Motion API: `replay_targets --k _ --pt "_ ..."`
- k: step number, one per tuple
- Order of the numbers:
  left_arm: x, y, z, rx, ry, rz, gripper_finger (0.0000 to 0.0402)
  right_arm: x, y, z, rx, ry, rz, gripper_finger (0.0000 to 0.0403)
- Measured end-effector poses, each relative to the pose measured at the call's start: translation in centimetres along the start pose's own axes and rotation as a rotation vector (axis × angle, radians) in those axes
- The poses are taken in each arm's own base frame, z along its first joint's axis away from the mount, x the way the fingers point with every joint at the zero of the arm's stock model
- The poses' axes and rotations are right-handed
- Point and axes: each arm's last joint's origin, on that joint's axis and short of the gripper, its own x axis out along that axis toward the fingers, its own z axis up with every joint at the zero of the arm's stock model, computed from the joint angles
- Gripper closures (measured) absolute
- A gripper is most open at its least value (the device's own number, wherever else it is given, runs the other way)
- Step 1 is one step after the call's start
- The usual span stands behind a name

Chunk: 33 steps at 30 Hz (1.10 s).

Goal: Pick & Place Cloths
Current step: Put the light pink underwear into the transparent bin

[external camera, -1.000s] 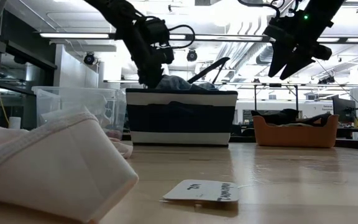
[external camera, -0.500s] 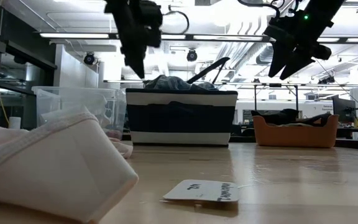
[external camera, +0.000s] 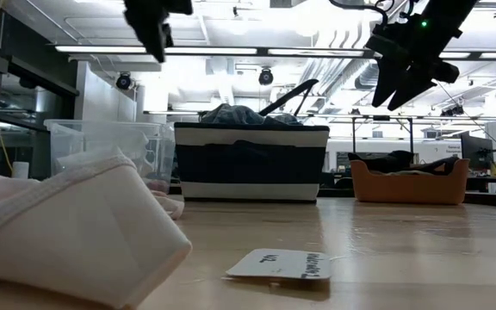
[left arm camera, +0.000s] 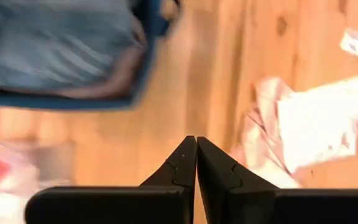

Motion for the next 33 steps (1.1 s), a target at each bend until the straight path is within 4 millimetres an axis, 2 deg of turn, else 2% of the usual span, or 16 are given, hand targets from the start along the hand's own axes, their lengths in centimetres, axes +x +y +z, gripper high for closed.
replay_targets --k 8,19,24,33 --pt "3.0 -4.1 -4.1 0.017 0.084 -0.061 0.0389 -0.1 0.2 -0.1 -0.009 0.002 0.01 0.0198" --pt "8.4 -7.2 -9.2 0.029 0.23 -0.099 0.0389 -0.5 0.7 -0.6 -0.04 0.003 0.039 0.0198" --pt "10.4 -8.0 -10.3 0.074 0.255 -0.112 0.0389 -0.7 0.8 -0.8 -0.048 0.004 0.048 0.0198" --pt "11.8 -8.6 -9.6 0.069 0.109 -0.142 0.0389 -0.7 0.9 -0.8 -0.046 0.001 0.052 0.0198"
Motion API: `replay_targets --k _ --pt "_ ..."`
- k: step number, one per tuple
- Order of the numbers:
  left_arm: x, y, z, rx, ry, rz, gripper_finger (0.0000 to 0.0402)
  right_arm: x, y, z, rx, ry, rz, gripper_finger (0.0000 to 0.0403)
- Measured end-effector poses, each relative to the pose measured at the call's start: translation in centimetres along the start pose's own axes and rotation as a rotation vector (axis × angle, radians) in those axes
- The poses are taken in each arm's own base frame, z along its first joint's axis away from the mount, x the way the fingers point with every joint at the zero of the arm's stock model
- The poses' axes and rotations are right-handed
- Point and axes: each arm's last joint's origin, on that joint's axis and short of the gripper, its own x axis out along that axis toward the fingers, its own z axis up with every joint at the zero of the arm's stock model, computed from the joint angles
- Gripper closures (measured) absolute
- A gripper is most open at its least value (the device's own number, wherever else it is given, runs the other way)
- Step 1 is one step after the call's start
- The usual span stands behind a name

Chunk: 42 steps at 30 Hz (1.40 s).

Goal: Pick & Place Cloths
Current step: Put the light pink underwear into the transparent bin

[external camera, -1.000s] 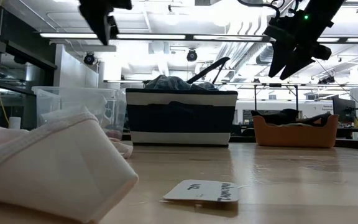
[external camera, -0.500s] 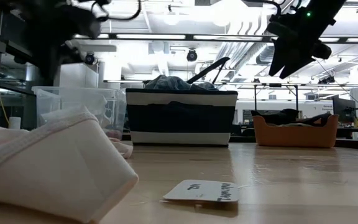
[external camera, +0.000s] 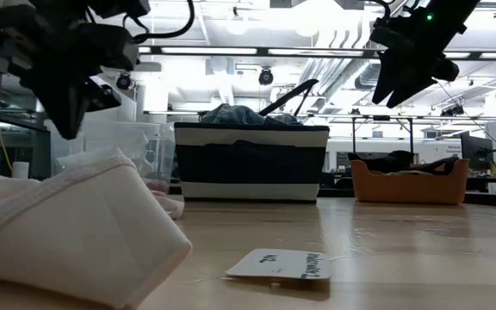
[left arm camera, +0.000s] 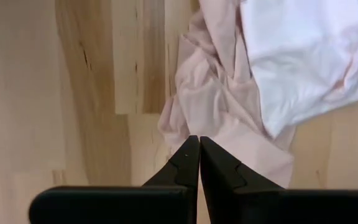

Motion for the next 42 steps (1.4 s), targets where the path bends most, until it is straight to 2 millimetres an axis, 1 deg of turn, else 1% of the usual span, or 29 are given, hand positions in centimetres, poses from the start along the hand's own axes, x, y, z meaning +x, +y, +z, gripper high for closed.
replay_targets --k 4,6,8,11,12,16,20,27,33,42 --pt "0.5 0.1 -0.1 -0.004 -0.014 -0.007 0.0387 0.0 0.0 0.0 0.0 0.003 0.003 0.0198" --pt "0.9 0.1 -0.3 -0.017 -0.024 -0.009 0.0376 0.0 0.0 0.0 0.0 0.004 0.004 0.0198" --pt "1.4 0.2 -0.4 -0.017 -0.036 -0.011 0.0355 0.0 0.0 0.0 0.0 0.004 0.004 0.0198" --pt "1.8 0.3 -0.7 -0.013 -0.035 -0.011 0.0311 0.0 0.0 0.0 0.001 0.004 0.005 0.0198" --pt "1.8 0.3 -0.7 0.008 -0.038 -0.01 0.0296 0.0 0.0 0.0 0.001 0.003 0.005 0.0198" --pt "1.9 0.3 -0.7 0.184 -0.046 -0.008 0.0242 0.0 0.0 0.0 0.001 0.003 0.005 0.0198" --pt "1.9 0.3 -0.6 0.274 -0.05 -0.006 0.0212 0.0 0.0 0.0 0.001 0.004 0.005 0.0198" --pt "3.1 0.3 0.5 0.345 -0.091 -0.008 0.0201 0.0 0.0 0.0 0.008 0.004 0.005 0.0198" --pt "4.6 0.2 0.7 0.369 -0.044 -0.082 0.0201 0.0 0.0 0.0 0.008 0.004 0.005 0.0198" --pt "6.8 0.5 0.8 0.375 0.03 -0.073 0.0201 0.0 0.0 0.0 0.015 0.003 0.004 0.0198"
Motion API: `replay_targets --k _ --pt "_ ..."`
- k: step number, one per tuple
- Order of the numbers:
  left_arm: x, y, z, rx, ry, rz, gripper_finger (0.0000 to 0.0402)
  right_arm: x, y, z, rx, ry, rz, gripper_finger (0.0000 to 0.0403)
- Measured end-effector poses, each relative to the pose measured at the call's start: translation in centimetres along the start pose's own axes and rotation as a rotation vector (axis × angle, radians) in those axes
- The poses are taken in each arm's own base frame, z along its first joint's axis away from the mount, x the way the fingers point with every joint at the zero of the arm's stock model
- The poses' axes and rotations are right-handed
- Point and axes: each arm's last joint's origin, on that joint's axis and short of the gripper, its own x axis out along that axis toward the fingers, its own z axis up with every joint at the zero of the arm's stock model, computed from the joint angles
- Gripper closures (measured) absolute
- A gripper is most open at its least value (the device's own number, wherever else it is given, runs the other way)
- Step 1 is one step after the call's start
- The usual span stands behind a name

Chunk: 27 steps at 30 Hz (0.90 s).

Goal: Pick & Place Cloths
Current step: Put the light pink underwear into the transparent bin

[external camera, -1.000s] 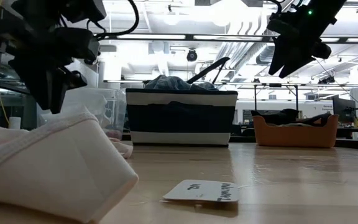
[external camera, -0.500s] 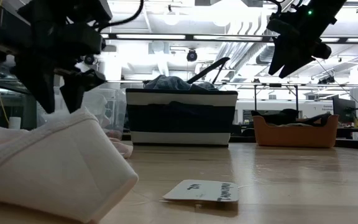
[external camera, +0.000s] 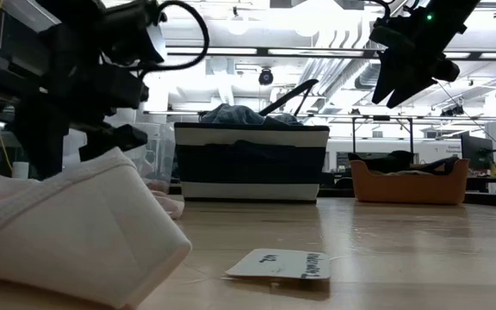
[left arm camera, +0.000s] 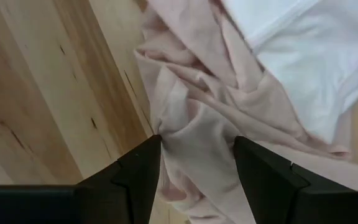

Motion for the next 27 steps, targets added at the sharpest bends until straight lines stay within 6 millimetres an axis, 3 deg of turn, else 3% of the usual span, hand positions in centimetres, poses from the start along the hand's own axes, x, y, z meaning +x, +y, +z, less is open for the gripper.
replay_targets --k 9,13,18,22,27 --pt "1.6 0.4 0.2 0.042 0.036 0.004 0.0214 0.0 0.0 0.0 0.004 -0.001 0.0 0.0198" --pt "1.8 0.4 0.2 0.044 0.045 0.002 0.0266 0.0 0.0 0.0 0.004 -0.001 0.0 0.0198" --pt "1.8 0.4 0.1 0.025 0.043 -0.03 0.0381 0.0 0.0 0.0 0.004 -0.001 -0.001 0.0198" --pt "1.8 0.3 0.1 0.007 0.044 -0.038 0.0393 0.0 0.0 0.0 0.004 -0.001 -0.001 0.0198" --pt "0.3 0.2 0.4 -0.018 0.073 0.02 0.0397 0.0 0.0 0.0 0.004 -0.001 -0.001 0.0198"
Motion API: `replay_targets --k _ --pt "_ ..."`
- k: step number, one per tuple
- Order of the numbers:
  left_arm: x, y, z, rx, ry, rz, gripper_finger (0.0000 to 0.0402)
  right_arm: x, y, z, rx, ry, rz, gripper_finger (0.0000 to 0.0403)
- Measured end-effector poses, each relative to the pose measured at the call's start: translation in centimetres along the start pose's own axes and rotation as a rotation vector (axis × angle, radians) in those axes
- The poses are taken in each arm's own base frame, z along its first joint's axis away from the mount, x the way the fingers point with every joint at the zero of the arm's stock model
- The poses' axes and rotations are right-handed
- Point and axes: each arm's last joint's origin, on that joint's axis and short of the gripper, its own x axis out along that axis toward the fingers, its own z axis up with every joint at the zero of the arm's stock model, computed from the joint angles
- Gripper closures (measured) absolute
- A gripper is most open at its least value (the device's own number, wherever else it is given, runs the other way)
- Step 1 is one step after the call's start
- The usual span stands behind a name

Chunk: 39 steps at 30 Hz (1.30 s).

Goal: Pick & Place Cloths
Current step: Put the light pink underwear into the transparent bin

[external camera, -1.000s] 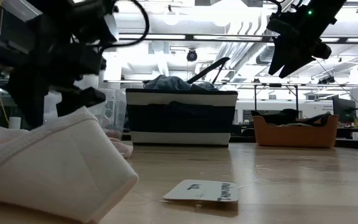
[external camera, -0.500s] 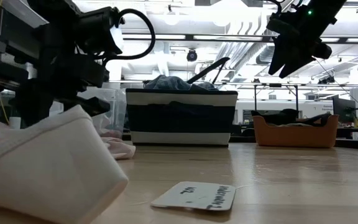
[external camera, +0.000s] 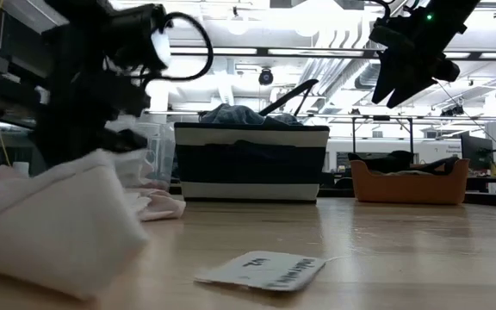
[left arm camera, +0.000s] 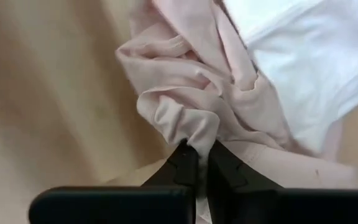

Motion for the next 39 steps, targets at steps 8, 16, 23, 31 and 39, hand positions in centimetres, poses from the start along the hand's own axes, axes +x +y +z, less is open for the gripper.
replay_targets --k 8,16,23,31,39 --pt "-6.2 -1.8 1.8 0.027 0.04 0.196 0.0399 0.0 0.0 0.0 0.0 -0.001 0.0 0.0198" --pt "-13.3 -4.5 2.4 0.011 0.045 0.496 0.04 0.0 0.0 0.0 0.0 -0.004 -0.003 0.0198" --pt "-18.4 -5.9 1.9 -0.073 -0.026 0.865 0.04 0.0 0.0 0.0 0.0 -0.004 -0.003 0.0198" --pt "-20.3 -5.5 1.1 -0.149 -0.087 1.176 0.04 0.0 0.0 0.0 0.0 -0.004 -0.003 0.0198" --pt "-22.2 -4.5 -0.6 -0.283 -0.186 1.442 0.04 0.0 0.0 0.0 0.0 -0.006 -0.005 0.0198"
